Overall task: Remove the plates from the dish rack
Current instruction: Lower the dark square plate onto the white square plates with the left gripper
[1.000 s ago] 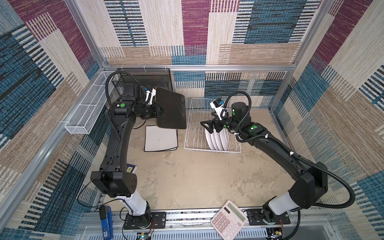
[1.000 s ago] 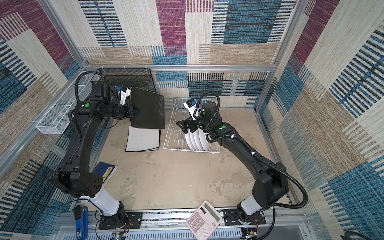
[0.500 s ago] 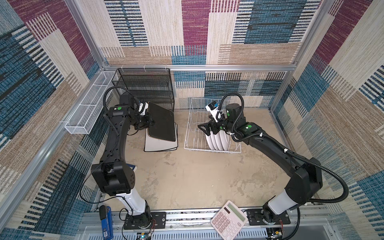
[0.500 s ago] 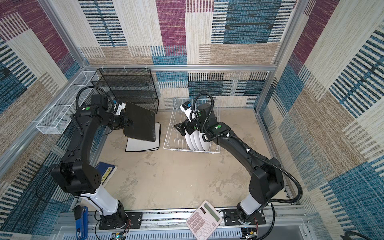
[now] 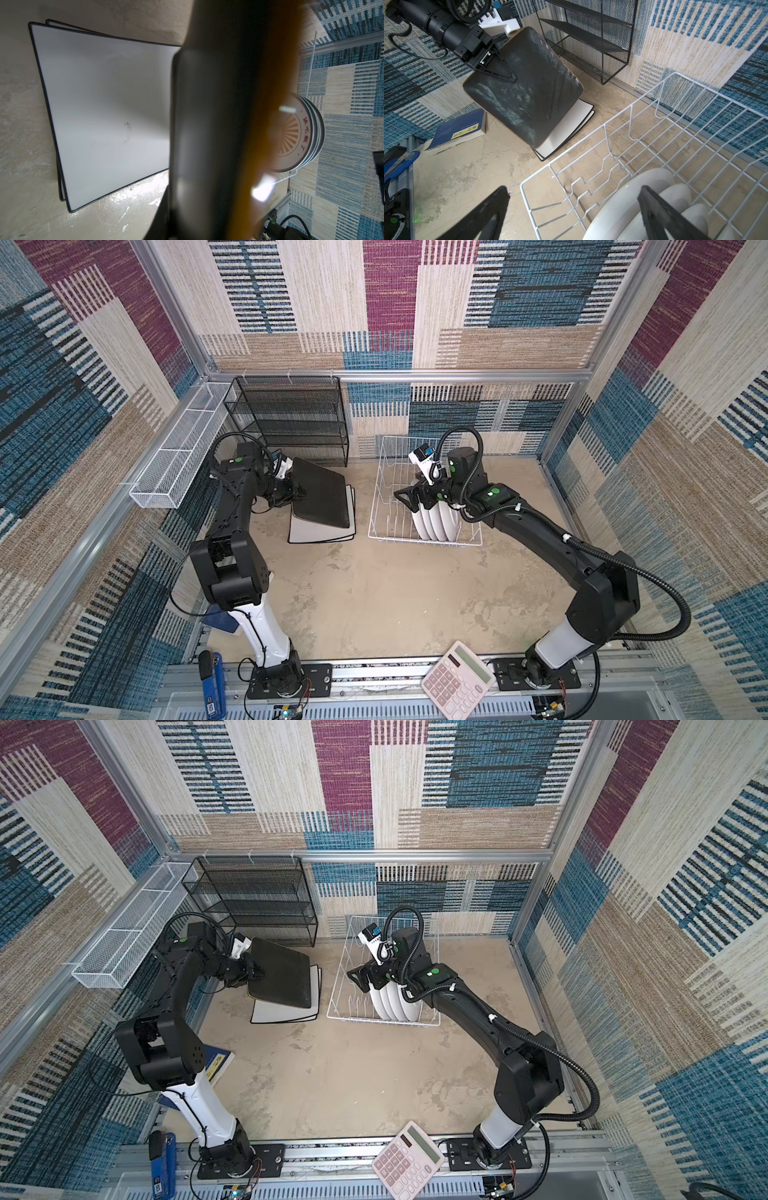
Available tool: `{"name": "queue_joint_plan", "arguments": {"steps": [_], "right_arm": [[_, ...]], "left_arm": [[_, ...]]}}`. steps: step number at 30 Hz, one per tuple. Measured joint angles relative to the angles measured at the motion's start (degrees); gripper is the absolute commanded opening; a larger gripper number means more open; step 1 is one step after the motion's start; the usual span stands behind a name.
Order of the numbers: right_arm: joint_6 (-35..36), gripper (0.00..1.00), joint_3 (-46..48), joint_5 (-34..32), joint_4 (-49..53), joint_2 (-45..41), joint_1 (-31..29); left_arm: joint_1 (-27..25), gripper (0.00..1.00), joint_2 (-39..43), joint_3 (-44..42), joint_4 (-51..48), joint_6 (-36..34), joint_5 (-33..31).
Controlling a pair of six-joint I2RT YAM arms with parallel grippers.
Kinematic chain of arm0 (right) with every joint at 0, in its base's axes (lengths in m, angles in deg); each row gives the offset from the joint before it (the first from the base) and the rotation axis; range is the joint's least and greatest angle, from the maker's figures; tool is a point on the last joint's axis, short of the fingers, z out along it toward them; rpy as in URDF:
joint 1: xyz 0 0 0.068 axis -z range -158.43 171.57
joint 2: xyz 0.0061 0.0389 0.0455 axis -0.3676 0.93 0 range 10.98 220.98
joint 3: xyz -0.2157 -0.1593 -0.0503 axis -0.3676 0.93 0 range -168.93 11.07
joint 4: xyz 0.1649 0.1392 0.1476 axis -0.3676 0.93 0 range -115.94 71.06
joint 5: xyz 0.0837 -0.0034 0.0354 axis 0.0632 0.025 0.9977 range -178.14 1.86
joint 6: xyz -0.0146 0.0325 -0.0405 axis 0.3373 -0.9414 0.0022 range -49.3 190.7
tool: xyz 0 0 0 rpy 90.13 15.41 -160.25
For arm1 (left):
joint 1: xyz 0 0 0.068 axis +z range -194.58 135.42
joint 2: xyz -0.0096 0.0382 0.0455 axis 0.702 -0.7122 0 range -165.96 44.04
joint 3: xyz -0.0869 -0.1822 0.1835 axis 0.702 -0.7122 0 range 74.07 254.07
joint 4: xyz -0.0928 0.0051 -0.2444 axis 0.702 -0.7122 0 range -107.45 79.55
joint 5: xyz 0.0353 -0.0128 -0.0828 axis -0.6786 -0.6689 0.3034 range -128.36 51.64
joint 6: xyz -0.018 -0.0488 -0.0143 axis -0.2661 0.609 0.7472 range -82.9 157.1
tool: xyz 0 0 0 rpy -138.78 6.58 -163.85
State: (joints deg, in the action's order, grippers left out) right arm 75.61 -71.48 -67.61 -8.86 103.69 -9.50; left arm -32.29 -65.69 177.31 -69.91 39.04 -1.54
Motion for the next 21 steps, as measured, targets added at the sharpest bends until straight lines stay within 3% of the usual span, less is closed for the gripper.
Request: {"name": "queue_joint_plan", "arguments": {"steps": [21], "right_arm": [[-0.4, 0.99, -1.9, 0.7, 0.5, 1.6, -0.4]], "left_arm": [[4.3, 0.0, -10.4, 0.0, 1.7, -2.5, 7.4]]}}
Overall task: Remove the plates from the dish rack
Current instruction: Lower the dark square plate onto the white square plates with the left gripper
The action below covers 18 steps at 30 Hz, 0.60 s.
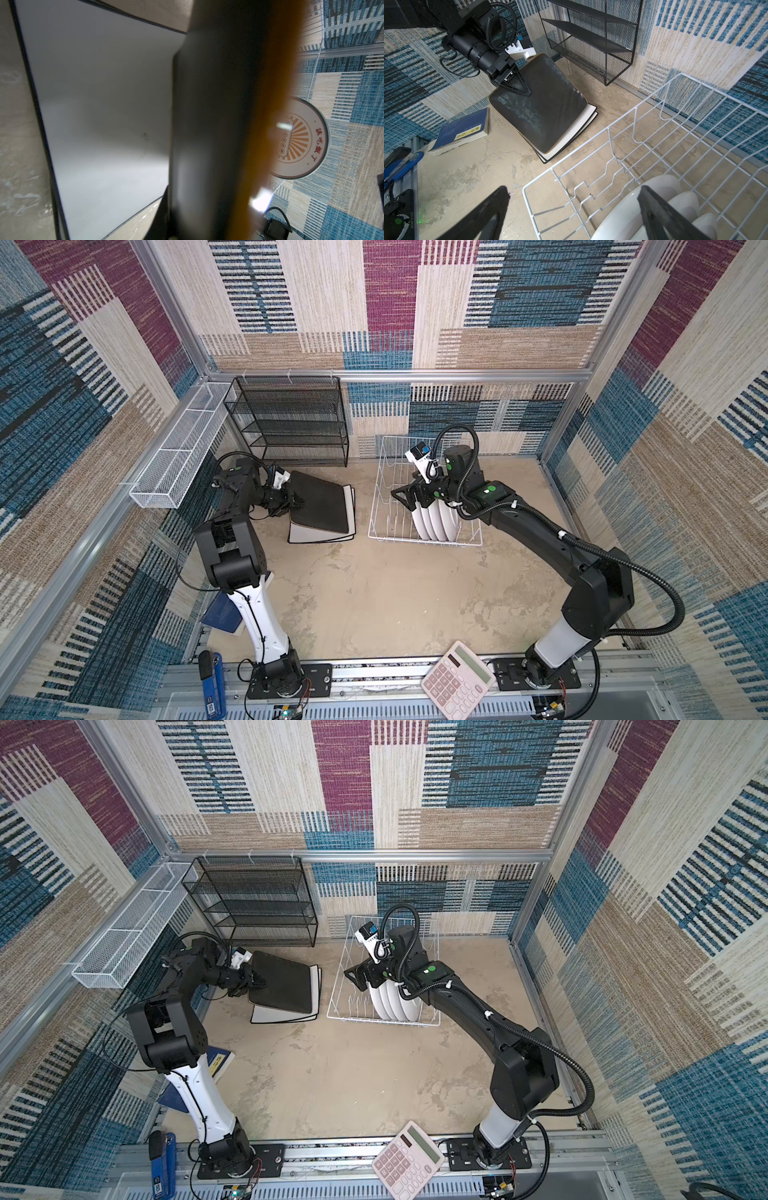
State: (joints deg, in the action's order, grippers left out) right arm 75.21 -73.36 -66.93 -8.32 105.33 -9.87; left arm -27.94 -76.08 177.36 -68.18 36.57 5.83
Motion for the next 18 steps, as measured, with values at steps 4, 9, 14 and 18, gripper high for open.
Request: {"name": "queue_joint_plan", "arguments": {"steps": [4, 9, 14, 18], "right_arm": [[0.0, 0.99, 0.1, 0.2, 0.0, -0.1, 0.0], [-0.1, 0.99, 0.1, 0.5, 0.0, -0.1, 0.0], [-0.2, 0.99, 0.7, 0.9, 0.0, -0.9, 0.0], [-0.6, 0.99, 0.8, 0.9, 0.0, -1.2, -0.1]], "left_arm": [[0.6, 0.0, -1.1, 0.0, 0.3, 0.0, 1.4], [1.1, 0.04, -2.5, -0.1, 0.5, 0.1, 3.9], [1.8, 0.09, -3.9, 0.0, 0.0, 0.0, 5.4], [2.1, 0.13, -4.9, 0.3, -0.5, 0.0, 5.7]]}}
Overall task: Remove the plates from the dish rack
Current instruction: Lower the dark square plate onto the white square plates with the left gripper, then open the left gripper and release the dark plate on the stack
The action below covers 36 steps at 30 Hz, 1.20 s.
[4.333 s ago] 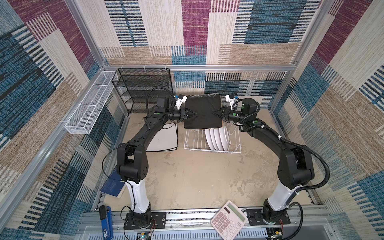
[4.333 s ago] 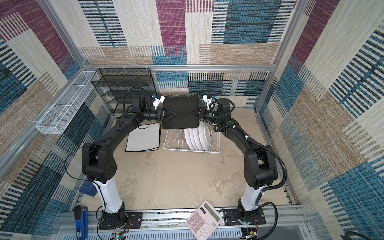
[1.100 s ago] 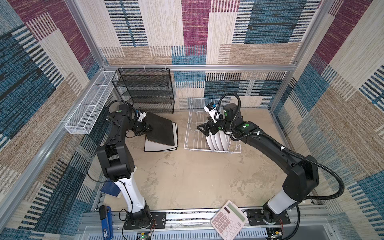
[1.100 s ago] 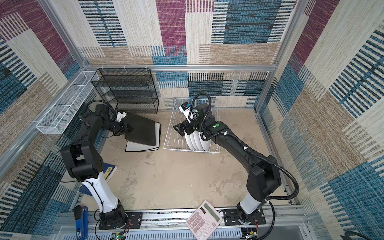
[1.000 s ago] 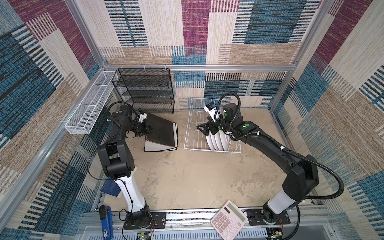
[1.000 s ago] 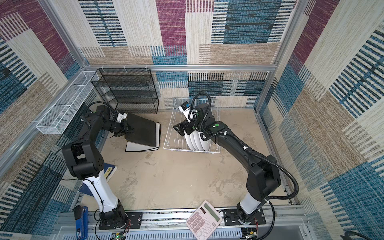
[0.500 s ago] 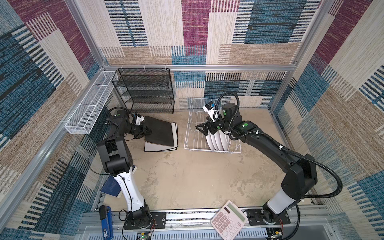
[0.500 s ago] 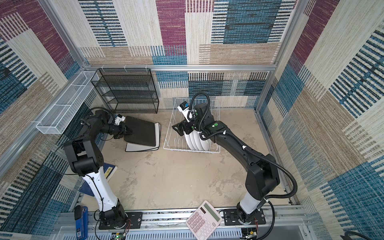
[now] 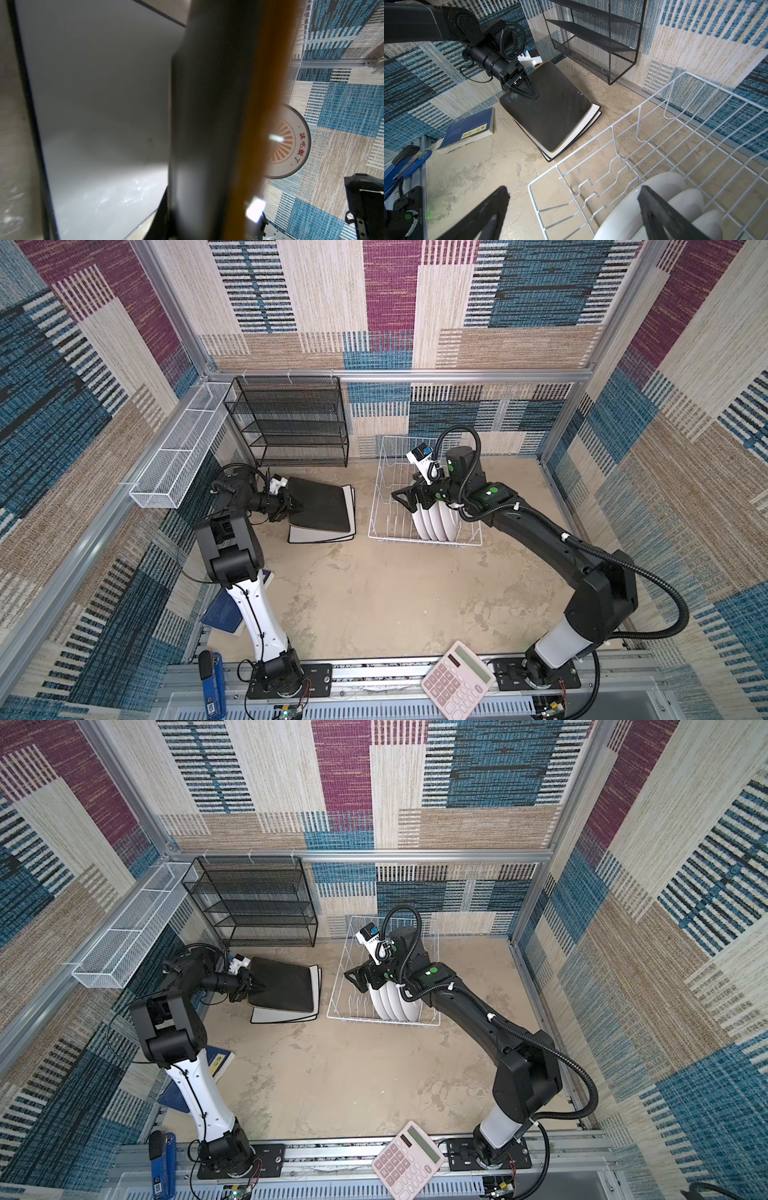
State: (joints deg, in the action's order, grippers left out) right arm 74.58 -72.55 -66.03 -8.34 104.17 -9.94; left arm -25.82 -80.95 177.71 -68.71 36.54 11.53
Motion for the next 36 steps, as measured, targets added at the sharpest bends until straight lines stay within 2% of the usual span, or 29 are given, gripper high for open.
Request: {"name": "queue_joint_plan", "arguments": {"steps": [12, 17, 36], "right_arm": [[-0.2, 0.99, 0.8, 0.0, -0.1, -0.3, 0.0], [-0.2, 0.99, 1.2, -0.1, -0.1, -0.7, 0.0], [0.0, 0.99, 1.6, -0.2, -0.2, -1.0, 0.0]], "left_arm": [[1.3, 0.21, -3.3, 1.4, -1.5, -3.6, 2.1], [1.4, 0.3, -4.9, 1.6, -1.1, -3.7, -0.5], [1.5, 0.5, -5.6, 2.8, -2.0, -2.9, -9.0]]}}
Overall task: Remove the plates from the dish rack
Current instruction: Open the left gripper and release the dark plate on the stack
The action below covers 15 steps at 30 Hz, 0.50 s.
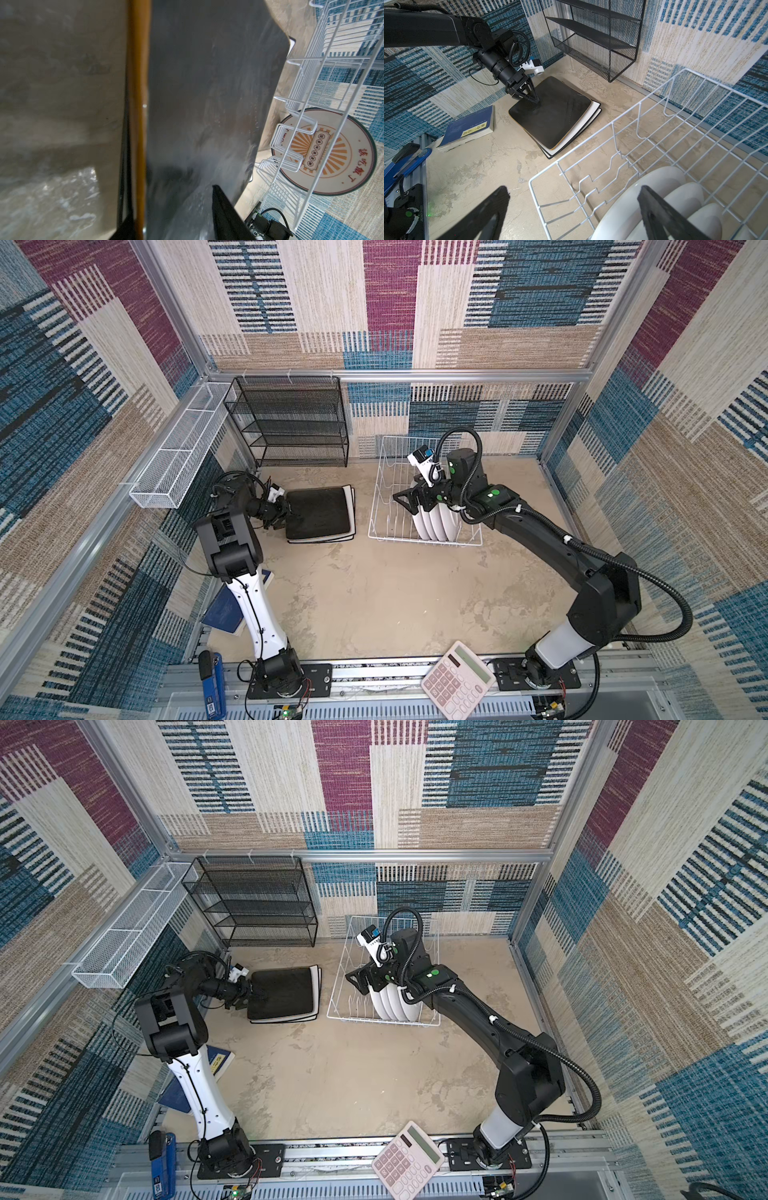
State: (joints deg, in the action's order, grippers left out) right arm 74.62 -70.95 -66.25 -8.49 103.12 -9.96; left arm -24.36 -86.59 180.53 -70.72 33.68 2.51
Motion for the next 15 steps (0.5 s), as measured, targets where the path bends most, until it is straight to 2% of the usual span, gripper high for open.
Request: {"name": "queue_joint_plan", "arguments": {"steps": [15], "right_arm": [[0.0, 0.99, 0.1, -0.9, 0.0, -0.3, 0.0]], "left_arm": [[0.0, 0.57, 3.4, 0.0, -0.1, 2.5, -5.0]]}}
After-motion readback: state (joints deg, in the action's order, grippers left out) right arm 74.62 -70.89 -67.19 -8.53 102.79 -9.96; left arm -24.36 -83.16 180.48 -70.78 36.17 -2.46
